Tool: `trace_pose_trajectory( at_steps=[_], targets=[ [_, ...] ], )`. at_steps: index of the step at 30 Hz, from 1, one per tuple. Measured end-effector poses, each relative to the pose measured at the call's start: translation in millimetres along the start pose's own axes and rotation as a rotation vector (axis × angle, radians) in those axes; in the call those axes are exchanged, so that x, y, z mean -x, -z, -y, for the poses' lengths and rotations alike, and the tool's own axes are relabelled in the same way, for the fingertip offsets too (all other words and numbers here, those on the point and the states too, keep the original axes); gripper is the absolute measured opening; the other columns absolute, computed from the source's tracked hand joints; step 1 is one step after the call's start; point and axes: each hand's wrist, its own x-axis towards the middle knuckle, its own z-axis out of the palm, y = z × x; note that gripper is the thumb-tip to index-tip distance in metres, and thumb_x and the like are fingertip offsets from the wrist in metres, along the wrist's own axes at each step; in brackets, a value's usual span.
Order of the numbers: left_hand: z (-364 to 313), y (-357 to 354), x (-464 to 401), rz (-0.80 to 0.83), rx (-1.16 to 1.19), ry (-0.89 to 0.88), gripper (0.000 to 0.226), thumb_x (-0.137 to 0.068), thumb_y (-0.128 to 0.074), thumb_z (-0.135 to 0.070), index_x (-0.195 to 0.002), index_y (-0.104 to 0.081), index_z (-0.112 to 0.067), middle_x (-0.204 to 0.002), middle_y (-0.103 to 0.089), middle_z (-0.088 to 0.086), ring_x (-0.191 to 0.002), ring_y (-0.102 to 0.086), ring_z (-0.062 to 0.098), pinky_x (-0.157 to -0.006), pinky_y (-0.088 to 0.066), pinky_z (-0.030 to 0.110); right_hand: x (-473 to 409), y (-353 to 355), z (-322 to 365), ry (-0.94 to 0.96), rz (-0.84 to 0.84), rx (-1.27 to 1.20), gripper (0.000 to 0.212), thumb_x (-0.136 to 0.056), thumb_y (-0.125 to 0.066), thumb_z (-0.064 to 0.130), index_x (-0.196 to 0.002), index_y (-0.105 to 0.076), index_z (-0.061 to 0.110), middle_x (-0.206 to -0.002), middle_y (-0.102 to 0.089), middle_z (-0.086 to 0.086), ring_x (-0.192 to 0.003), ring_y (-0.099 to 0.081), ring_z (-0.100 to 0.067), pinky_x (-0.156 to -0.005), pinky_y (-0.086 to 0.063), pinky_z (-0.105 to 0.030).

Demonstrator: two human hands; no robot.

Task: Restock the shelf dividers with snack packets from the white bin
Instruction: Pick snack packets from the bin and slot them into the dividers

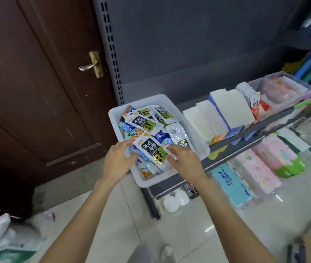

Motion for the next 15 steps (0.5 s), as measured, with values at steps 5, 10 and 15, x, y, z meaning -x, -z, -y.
trace_pose_trajectory(
  at_steps=[5, 10, 15],
  targets=[
    [4, -5, -45, 0.022, -0.345, 0.049, 0.053, -0.084, -0.059, -0.051, -0.127, -0.051, -0.022, -0.116, -0.062, 0.003, -0.103, -0.050, 0.028, -0.088, -0.038, 0.038, -41, -15, -3, -0.101, 0.210, 0.005, 0.055, -0.088, -0.059, 0.042, -0.136, -0.041, 0.022, -0.128, -0.053, -0.005, -0.115, -0.048, -0.027, -0.089, -0.042, -0.036],
    [7, -13, -64, 0.055, -0.339, -0.020, 0.035, -0.084, -0.061, -0.050, -0.109, -0.063, -0.025, -0.082, -0.059, -0.011, -0.094, -0.052, 0.018, -0.079, -0.032, 0.031, -49, -34, -1, -0.154, 0.203, 0.115, 0.069, -0.082, -0.068, 0.041, -0.139, -0.036, 0.019, -0.124, -0.052, -0.007, -0.114, -0.047, -0.028, -0.093, -0.041, -0.037],
    [9, -9, -66, 0.030, 0.212, 0.058, 0.009, -0.077, -0.075, -0.029, -0.080, -0.066, -0.029, -0.074, -0.061, -0.013, -0.070, -0.051, 0.000, -0.067, -0.041, 0.017, -53, -27, 3, -0.180, 0.237, -0.133, 0.043, -0.085, -0.067, 0.022, -0.123, -0.049, 0.014, -0.114, -0.060, -0.008, -0.101, -0.057, -0.026, -0.081, -0.048, -0.036]
  ],
)
